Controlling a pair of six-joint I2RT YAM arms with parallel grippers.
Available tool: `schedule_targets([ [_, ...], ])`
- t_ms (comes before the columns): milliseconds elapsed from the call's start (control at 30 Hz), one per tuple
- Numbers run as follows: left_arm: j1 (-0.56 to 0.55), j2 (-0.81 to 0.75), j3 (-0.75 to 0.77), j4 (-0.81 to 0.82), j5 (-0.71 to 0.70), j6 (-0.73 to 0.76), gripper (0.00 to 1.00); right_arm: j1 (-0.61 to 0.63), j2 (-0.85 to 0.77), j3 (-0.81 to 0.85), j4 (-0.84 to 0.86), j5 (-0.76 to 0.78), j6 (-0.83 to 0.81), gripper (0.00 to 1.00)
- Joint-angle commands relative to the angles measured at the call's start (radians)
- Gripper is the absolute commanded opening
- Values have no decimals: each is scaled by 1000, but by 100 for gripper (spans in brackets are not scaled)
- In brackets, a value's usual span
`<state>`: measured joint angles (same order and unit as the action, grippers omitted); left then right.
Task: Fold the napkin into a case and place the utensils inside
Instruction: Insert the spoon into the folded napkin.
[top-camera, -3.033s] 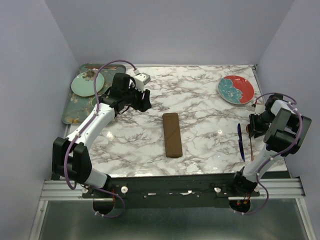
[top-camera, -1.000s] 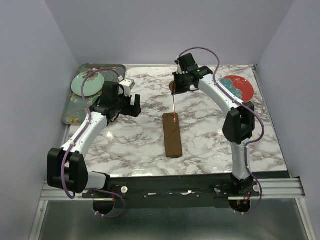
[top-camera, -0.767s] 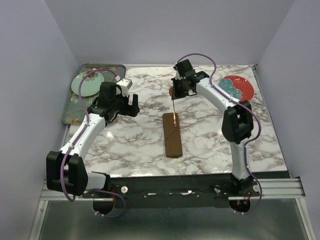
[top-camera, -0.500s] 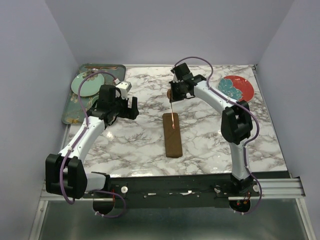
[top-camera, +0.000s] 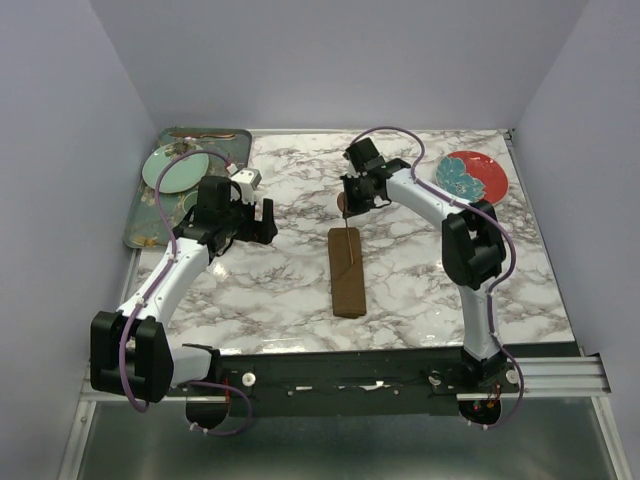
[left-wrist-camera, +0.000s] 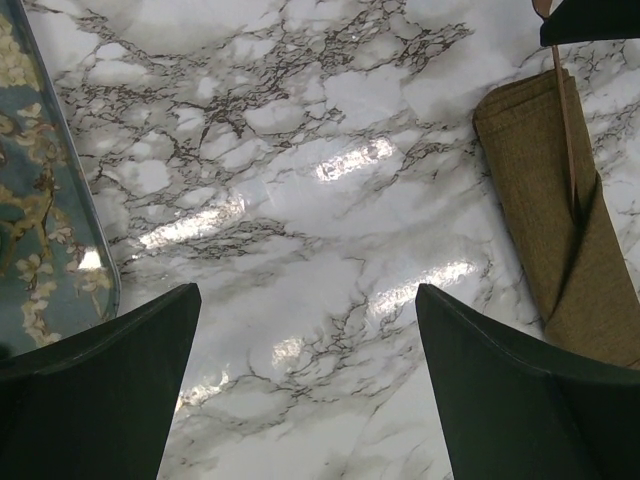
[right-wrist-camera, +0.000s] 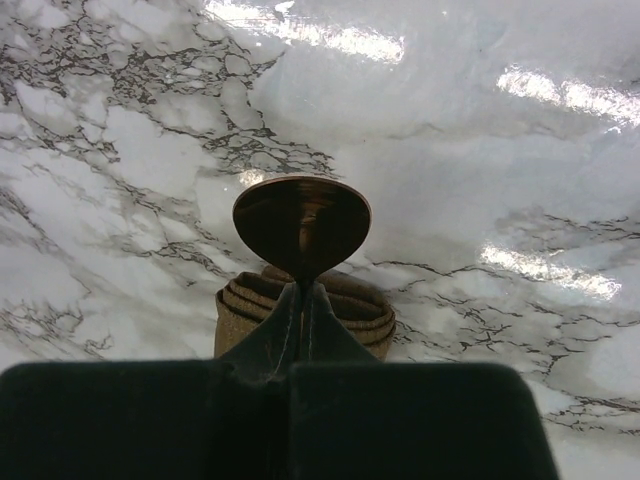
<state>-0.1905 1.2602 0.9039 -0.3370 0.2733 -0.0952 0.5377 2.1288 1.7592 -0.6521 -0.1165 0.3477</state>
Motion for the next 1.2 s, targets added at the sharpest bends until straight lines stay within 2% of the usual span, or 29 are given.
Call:
schedule_targets([
  [0, 5, -33, -19, 26, 12, -14, 99, 8, -75, -18, -20, 37, 33, 1],
  [1167, 5, -47, -74, 61, 21, -17, 99, 25, -130, -104, -136, 0, 102, 1],
])
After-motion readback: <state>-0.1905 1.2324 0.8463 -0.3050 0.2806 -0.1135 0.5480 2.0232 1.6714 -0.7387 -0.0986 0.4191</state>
